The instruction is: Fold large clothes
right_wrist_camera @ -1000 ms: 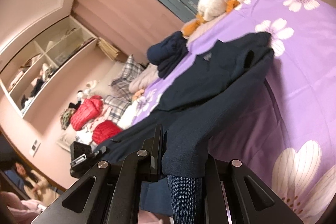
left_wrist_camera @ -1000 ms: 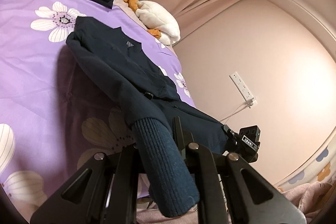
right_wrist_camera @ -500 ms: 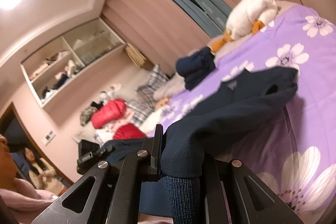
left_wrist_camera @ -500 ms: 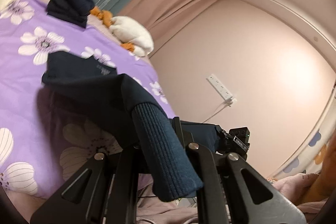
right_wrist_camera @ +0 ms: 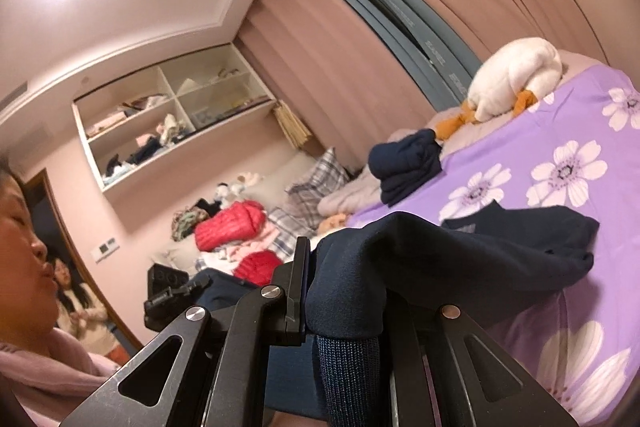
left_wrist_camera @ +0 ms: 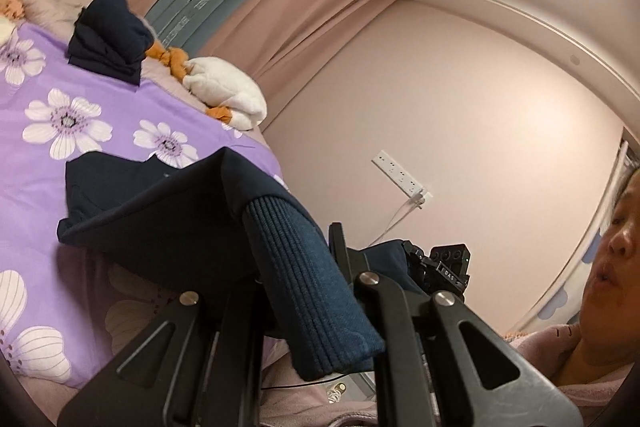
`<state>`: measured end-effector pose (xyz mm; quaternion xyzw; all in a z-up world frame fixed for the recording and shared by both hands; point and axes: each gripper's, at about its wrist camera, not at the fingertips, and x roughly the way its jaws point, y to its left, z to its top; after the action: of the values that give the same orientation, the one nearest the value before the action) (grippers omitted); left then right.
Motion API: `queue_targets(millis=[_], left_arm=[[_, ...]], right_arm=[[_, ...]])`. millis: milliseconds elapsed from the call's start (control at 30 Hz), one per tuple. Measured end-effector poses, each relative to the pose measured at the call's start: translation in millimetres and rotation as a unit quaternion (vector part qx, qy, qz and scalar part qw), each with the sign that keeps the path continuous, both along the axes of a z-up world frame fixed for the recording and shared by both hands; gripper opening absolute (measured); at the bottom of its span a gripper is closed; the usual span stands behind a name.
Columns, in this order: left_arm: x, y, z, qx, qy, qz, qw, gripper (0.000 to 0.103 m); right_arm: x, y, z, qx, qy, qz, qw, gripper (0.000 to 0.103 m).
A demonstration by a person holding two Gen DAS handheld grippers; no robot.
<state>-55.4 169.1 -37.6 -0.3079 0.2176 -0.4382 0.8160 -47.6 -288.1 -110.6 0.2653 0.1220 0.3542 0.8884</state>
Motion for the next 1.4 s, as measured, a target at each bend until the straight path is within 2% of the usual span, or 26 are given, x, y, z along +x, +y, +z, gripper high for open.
queue_targets(millis=[167, 400, 700, 867, 967, 1067, 1400], left_arm=[[21.1, 2.0, -4.4, -0.003, 0.016, 0.009, 0.9998, 0.011], [60.8, 3.0, -8.0, 0.003, 0.028, 0.03, 0.9992, 0.011], [166.9, 8.9, -22.2, 0.005, 0.091, 0.067, 0.9936, 0.011], [234.4, 12.0, -44.0, 0.002, 0.153, 0.095, 0.9836, 0.011], [267.4, 4.5, -65.7, 0.004, 0.19, 0.094, 0.9773, 0.011], [288.5, -7.2, -81.2, 0.03, 0.208, 0.095, 0.973, 0.011], [346.8, -19.4, -120.7, 0.059, 0.259, 0.101, 0.9587, 0.011]], right_arm=[[15.1, -11.5, -11.8, 0.018, 0.028, -0.014, 0.999, 0.014], [46.7, -15.3, -9.3, 0.019, 0.045, -0.03, 0.998, 0.014], [121.3, -21.6, -10.2, 0.029, 0.092, -0.072, 0.993, 0.014], [160.6, -36.0, -23.2, 0.048, 0.135, -0.101, 0.984, 0.014], [183.2, -42.3, -37.5, 0.057, 0.167, -0.11, 0.978, 0.014], [200.3, -45.0, -52.2, 0.05, 0.196, -0.12, 0.972, 0.014], [242.9, -50.6, -83.8, 0.055, 0.265, -0.139, 0.953, 0.014]])
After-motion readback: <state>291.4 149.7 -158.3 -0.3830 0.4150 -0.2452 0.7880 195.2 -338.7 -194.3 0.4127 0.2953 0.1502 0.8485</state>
